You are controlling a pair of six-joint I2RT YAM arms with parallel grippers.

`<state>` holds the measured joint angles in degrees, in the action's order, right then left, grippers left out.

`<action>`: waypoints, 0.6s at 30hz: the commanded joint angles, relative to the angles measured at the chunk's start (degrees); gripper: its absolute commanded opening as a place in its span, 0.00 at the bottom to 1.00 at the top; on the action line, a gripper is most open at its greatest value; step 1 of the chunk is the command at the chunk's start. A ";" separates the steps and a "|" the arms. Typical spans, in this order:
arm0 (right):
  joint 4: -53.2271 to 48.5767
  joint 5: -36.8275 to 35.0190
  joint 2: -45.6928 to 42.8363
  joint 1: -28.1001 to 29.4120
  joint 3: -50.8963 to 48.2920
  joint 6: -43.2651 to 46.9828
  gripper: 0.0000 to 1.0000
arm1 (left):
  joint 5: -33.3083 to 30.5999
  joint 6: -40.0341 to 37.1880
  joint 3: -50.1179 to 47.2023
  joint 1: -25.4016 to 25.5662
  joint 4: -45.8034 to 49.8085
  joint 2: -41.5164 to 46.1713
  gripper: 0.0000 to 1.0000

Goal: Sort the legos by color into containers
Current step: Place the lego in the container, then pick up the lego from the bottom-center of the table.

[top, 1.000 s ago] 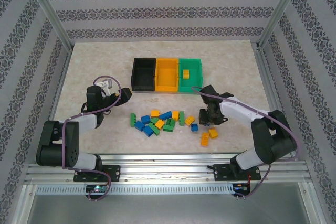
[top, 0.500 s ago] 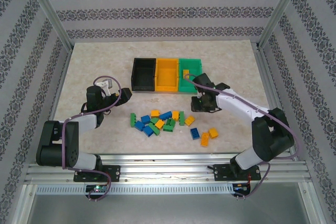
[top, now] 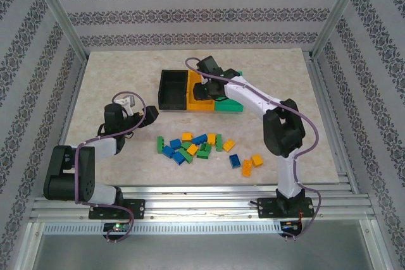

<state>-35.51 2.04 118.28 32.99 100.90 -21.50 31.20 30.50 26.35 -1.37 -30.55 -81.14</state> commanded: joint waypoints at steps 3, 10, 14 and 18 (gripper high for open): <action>-2.91 -1.63 0.16 0.21 3.23 1.55 0.59 | -0.62 -0.71 -0.18 -0.42 0.91 1.72 1.00; -0.23 1.40 -8.80 3.35 -8.82 1.11 0.59 | -1.26 -0.52 -0.09 -0.39 1.71 1.52 1.00; -0.05 1.27 -13.20 6.80 -15.97 0.45 0.59 | -1.94 -0.61 0.22 -0.41 2.66 1.35 1.00; 1.93 2.87 -15.02 10.59 -19.98 -2.42 0.59 | -2.96 -0.45 0.26 -0.39 3.41 1.64 1.00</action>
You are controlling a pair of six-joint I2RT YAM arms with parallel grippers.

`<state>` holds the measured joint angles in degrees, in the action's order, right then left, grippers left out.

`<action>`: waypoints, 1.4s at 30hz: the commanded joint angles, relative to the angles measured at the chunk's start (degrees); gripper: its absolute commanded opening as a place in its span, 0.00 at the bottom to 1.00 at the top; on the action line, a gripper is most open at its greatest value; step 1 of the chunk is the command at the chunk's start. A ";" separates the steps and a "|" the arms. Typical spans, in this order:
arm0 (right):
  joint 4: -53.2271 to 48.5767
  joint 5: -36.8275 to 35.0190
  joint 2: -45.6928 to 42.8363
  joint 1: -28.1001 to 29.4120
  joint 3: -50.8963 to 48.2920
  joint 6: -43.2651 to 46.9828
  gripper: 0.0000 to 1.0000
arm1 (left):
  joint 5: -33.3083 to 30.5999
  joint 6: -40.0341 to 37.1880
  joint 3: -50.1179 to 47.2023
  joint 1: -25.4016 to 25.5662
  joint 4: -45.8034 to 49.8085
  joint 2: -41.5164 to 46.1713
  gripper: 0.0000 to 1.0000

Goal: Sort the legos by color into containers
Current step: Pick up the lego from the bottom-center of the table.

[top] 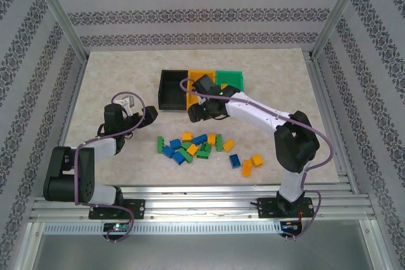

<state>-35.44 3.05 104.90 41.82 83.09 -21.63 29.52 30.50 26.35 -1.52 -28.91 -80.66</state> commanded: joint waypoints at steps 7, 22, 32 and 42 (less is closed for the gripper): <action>4.31 3.99 7.24 10.88 5.34 -5.49 0.59 | -3.32 3.42 -2.11 -3.61 0.04 1.01 1.00; 1.08 3.48 24.17 16.54 20.63 -7.01 0.58 | -3.07 9.28 -7.14 -10.17 -5.32 4.03 1.00; 0.03 3.59 28.10 16.54 23.92 -7.42 0.33 | -4.21 8.96 -8.25 -10.26 -5.72 6.97 1.00; 0.81 1.88 24.77 10.15 30.36 -5.18 0.26 | -4.21 8.96 -8.34 -10.26 -5.89 7.08 1.00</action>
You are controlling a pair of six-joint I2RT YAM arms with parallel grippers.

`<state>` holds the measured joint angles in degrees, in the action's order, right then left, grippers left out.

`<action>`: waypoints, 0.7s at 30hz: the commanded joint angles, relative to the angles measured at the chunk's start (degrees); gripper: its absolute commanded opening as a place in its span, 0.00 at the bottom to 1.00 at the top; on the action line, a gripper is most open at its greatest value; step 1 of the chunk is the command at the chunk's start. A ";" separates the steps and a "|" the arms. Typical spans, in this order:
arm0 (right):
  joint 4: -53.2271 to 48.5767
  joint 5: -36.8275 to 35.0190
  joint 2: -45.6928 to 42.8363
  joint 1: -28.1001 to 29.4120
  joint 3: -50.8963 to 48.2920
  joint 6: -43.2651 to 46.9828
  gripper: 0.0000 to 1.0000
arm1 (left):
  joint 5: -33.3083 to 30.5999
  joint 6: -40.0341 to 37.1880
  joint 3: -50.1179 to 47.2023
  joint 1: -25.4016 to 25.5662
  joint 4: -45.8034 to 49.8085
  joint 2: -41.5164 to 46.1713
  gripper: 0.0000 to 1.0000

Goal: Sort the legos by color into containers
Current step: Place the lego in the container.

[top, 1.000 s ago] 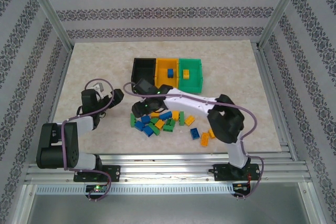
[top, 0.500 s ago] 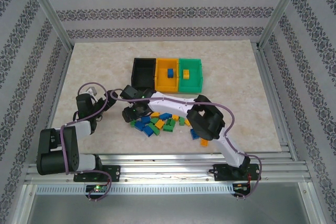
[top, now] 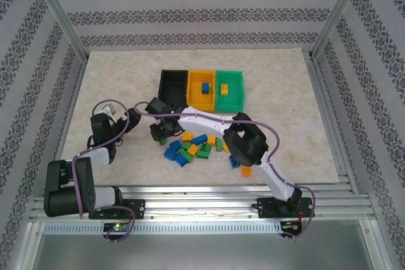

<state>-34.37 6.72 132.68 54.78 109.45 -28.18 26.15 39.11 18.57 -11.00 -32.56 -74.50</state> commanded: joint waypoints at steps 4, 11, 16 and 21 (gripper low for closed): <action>-2.14 -6.74 -1.97 -6.20 10.63 2.97 0.26 | -0.84 0.37 -0.84 -0.75 -2.86 0.69 1.00; -4.80 -9.97 3.37 -11.73 23.08 4.05 0.52 | -0.66 0.42 -0.82 -0.77 -2.78 1.18 1.00; -6.67 -9.98 2.24 -11.26 23.09 6.44 0.63 | -1.20 0.04 -0.86 -0.77 -1.77 2.59 1.00; -1.86 -8.99 -5.88 -9.65 8.74 7.95 0.64 | -1.20 0.88 -0.38 -0.77 0.55 4.41 1.00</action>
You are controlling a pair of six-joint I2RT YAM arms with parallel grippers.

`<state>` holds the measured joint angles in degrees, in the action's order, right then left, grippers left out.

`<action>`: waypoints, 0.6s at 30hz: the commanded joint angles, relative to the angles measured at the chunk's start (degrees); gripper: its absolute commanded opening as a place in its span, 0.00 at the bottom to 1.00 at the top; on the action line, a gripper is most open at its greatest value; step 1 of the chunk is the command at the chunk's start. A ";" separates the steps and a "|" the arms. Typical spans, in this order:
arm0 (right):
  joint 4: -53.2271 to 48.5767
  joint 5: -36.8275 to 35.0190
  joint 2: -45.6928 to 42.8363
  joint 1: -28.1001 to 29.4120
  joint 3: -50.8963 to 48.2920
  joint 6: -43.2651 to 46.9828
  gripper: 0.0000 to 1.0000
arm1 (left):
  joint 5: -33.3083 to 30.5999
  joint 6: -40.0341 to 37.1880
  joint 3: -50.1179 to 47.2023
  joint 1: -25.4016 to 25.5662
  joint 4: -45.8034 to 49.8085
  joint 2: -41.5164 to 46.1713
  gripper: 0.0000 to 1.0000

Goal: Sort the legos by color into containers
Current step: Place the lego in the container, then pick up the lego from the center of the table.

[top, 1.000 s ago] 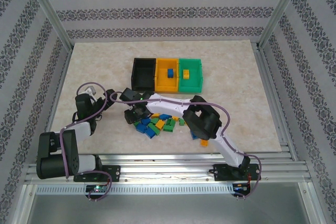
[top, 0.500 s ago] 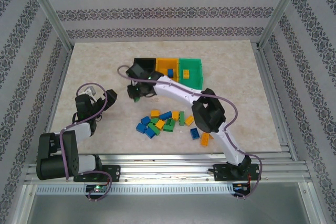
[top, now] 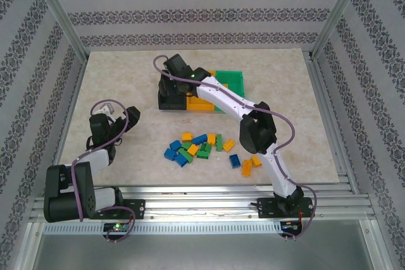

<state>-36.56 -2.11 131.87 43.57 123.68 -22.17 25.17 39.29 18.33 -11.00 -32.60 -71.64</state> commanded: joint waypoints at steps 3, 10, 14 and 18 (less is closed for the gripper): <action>4.42 0.82 -10.68 2.28 -16.96 2.49 0.66 | -0.33 0.46 0.37 -0.77 2.82 3.29 1.00; 9.45 1.09 -22.30 2.92 -36.74 1.04 0.66 | 0.11 1.99 0.63 -0.68 3.71 4.40 1.00; 7.27 -0.92 -26.34 3.01 -43.36 -0.23 0.65 | -1.16 1.72 1.08 -0.68 5.66 4.40 1.00; 6.08 -0.65 -28.69 2.45 -48.74 -1.25 0.65 | -1.06 2.40 0.75 -0.64 5.23 4.33 1.00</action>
<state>-29.58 -1.93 104.71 46.61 77.95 -21.76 24.73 40.66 18.35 -11.00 -28.62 -67.81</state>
